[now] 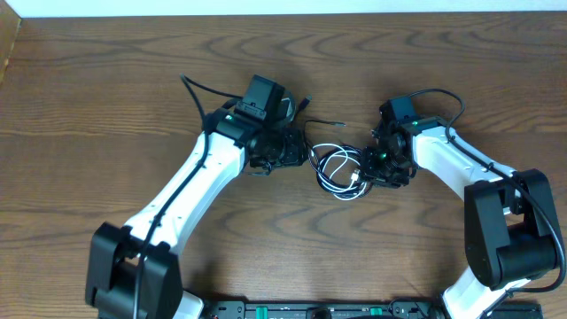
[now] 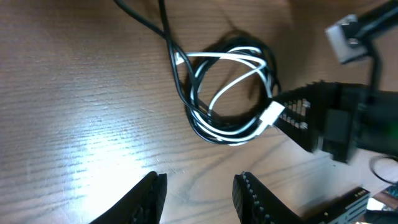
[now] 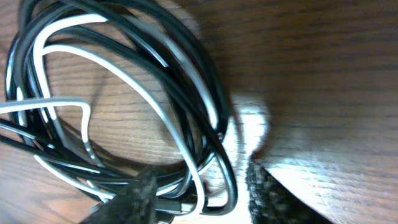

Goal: Untangle cables

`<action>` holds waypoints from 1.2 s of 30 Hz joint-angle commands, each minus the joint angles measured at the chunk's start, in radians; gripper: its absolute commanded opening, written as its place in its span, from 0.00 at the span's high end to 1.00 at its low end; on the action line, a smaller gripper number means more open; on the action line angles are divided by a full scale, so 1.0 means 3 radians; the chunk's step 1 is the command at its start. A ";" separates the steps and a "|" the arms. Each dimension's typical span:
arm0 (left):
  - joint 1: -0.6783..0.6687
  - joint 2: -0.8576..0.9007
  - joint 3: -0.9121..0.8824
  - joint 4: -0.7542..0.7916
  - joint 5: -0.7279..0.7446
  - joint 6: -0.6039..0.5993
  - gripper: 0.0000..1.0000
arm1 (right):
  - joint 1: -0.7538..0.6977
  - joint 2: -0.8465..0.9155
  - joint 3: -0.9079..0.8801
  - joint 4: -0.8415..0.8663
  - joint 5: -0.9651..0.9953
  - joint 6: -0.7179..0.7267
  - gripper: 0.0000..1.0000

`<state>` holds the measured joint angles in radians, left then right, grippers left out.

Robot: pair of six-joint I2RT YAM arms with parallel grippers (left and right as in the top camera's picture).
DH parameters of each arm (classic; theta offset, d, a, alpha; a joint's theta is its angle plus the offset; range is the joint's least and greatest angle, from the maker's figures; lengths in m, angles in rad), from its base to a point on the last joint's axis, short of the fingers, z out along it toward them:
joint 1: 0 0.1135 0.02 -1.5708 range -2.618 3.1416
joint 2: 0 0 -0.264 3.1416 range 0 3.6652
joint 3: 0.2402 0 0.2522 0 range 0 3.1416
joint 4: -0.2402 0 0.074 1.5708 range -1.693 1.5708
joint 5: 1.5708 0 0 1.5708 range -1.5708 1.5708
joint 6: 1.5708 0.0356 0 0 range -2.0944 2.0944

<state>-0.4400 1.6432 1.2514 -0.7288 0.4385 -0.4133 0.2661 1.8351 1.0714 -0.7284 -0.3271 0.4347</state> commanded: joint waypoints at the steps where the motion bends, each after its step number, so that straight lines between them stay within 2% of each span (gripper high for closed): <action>1: 0.0006 0.0144 0.0052 0.0114 0.0071 0.0058 0.60 | -0.0015 -0.0121 0.0015 0.0013 -0.0165 -0.0160 0.51; 8: -0.0092 0.0172 0.0052 0.0472 0.0168 0.0093 0.60 | -0.0025 -0.0720 0.0017 -0.0022 -0.0042 -0.0163 0.38; 14: -0.0251 0.0172 0.0052 0.0467 0.0156 0.0387 0.63 | -0.0113 -0.1269 0.0017 -0.0209 0.0390 -0.0005 0.38; 18: -0.0334 0.0172 0.0052 0.0492 0.0047 0.0427 0.63 | -0.0128 -0.1436 0.0017 -0.0253 0.0580 -0.0005 0.37; 19: -0.0366 0.0173 0.0052 0.0500 -0.0093 0.0411 0.64 | -0.0128 -0.1450 0.0017 -0.0254 0.0647 -0.0006 0.33; 22: -0.0425 0.0189 0.0052 0.0576 -0.0310 0.0304 0.64 | -0.0131 -0.1448 0.0017 -0.0270 0.0661 -0.0008 0.31; 26: -0.0501 0.0337 0.0052 0.0895 -0.0333 -0.0028 0.62 | -0.0148 -0.1448 0.0017 -0.0309 0.0673 -0.0008 0.30; 29: -0.0532 0.0439 0.0052 0.0923 -0.0331 -0.0140 0.61 | -0.0146 -0.1448 0.0017 -0.0342 0.0689 -0.0011 0.30; 34: -0.0561 0.0464 0.0052 0.0530 -0.0398 -0.0173 0.64 | -0.0146 -0.1448 0.0015 -0.0411 0.0697 -0.0022 0.28; 36: -0.0561 0.0472 0.0051 0.0305 -0.0477 -0.0348 0.64 | -0.0146 -0.1448 0.0015 -0.0436 0.0696 -0.0047 0.27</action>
<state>-0.6060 1.7824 1.2533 -0.5777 0.3401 -0.4480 0.2298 1.4105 1.0714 -0.8524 -0.1333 0.4248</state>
